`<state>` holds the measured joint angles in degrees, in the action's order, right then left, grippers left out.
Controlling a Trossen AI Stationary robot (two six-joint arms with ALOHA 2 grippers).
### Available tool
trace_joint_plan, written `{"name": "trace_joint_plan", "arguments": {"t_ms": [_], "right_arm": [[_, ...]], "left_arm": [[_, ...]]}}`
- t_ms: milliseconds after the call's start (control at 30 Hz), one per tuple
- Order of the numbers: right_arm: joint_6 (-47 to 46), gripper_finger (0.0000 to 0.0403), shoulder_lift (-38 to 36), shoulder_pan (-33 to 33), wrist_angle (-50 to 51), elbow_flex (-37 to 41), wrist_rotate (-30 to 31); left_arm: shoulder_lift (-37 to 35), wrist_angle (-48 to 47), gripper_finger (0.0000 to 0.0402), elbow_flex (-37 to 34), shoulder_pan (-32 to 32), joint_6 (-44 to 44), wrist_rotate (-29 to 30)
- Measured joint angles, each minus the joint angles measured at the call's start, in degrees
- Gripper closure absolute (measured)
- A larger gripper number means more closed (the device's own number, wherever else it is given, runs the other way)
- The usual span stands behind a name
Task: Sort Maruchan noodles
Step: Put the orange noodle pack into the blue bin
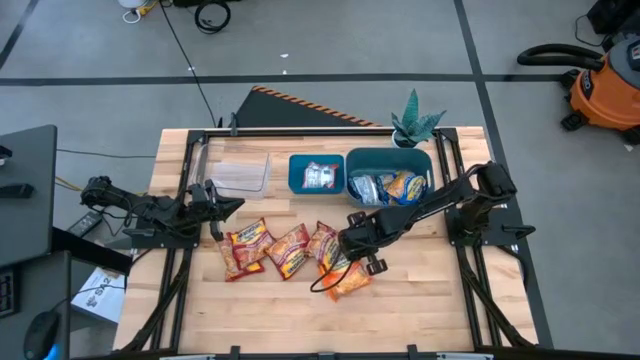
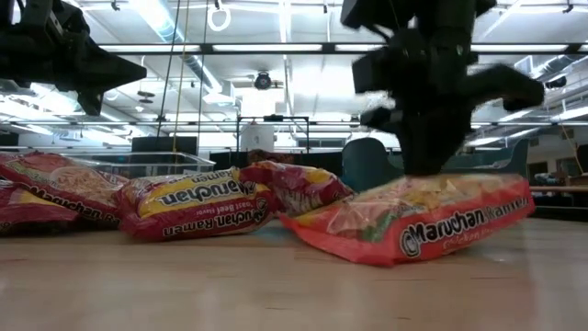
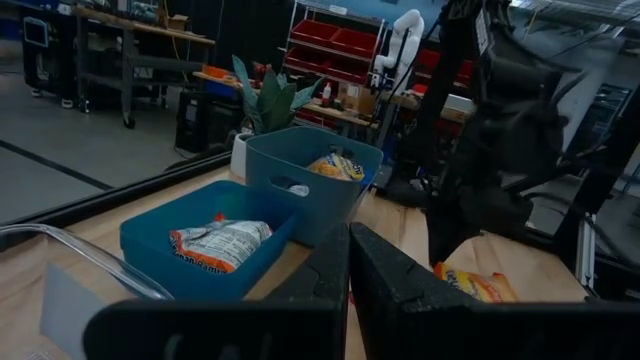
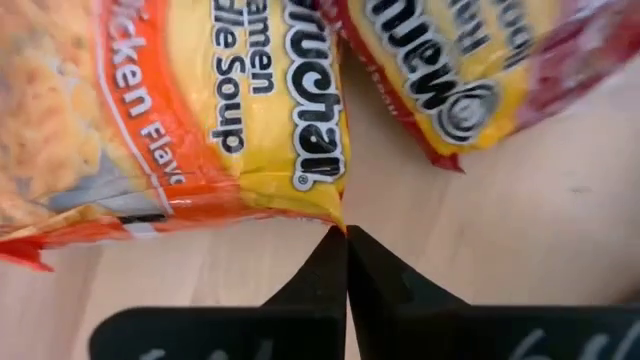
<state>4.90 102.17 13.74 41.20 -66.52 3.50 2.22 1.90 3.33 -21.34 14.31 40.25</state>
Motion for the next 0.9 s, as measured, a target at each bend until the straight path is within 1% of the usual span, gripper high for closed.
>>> {"name": "trace_joint_plan", "arguments": {"t_ms": [100,233,633,900], "right_arm": [[-0.4,0.0398,-1.2,0.3,2.9,-2.7,1.6],[-0.3,0.0399,-3.0,0.8,4.4,-3.9,3.6],[-2.1,0.04,-10.0,0.8,4.3,-4.0,6.0],[-2.4,0.0401,-12.5,0.8,3.7,-4.0,6.4]], "left_arm": [[0.0,0.0,0.0386,0.0,0.0,0.0,0.0],[0.0,0.0,0.0386,0.0,0.0,0.0,0.0],[0.0,0.0,0.0386,0.0,0.0,0.0,0.0],[0.0,0.0,0.0386,0.0,0.0,0.0,0.0]]}}
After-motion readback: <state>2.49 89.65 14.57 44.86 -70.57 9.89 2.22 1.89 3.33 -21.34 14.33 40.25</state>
